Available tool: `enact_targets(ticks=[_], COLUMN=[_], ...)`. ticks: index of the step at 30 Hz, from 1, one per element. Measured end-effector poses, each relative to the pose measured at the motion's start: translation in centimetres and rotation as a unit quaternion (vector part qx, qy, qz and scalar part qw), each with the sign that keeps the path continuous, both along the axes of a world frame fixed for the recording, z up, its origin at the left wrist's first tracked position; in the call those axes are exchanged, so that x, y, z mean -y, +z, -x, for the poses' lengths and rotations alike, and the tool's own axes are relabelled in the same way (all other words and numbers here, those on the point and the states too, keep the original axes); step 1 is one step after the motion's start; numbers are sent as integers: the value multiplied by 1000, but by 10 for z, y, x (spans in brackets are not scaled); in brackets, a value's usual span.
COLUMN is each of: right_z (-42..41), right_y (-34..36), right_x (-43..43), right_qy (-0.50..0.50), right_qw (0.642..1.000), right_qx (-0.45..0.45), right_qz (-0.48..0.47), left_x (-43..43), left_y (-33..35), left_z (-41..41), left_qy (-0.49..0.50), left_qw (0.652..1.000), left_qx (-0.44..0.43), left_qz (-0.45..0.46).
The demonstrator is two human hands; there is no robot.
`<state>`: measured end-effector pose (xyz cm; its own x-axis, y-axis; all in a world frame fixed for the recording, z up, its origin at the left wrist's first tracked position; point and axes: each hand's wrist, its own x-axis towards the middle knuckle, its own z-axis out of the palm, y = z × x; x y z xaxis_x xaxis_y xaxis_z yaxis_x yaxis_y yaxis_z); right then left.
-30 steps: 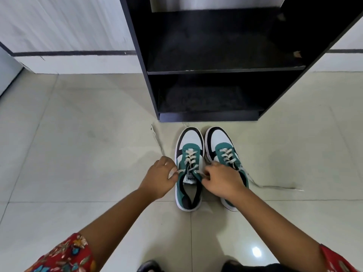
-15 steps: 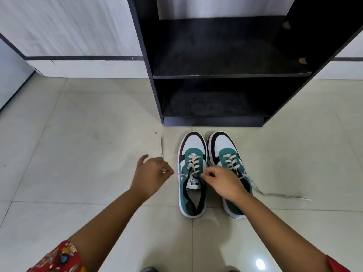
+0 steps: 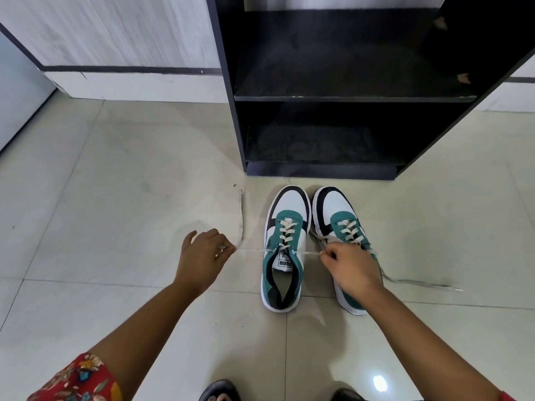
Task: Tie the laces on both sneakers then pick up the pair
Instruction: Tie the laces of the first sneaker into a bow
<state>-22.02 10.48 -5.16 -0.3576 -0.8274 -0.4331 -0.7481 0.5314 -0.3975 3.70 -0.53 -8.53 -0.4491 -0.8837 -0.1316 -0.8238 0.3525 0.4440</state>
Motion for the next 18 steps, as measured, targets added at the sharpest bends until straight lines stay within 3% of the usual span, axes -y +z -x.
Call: enact_targets(ticks=[7,9,10,12,14,16,18], right_z=[-10,-12,-13,-17,-25,-30,-32], right_y=[4,11,14,16,11,0,-9], right_x=[3,1,0,-1,2,4,6], right_qy=[81,61,46,4,-46,-99,-137], right_qw=[991,984,983,995,989,976,972], right_qx=[-87,-114,-106,1,142,194,191], right_qz=[63,125,140,98,12,-2,24], left_x=[-22,-32,-35,-38,-38,-38,-38], left_y=[2,11,17,24,27,26,21], left_z=[18,31,39,55,69,81,90], left_qy=[41,133,178,244,284,317,326], left_qw=[998,984,964,889,829,810,820], left_qx=[-32,-83,-116,-186,-230,-255,-246], left_qz=[-18,-80,-157,-340,-423,-424,-400])
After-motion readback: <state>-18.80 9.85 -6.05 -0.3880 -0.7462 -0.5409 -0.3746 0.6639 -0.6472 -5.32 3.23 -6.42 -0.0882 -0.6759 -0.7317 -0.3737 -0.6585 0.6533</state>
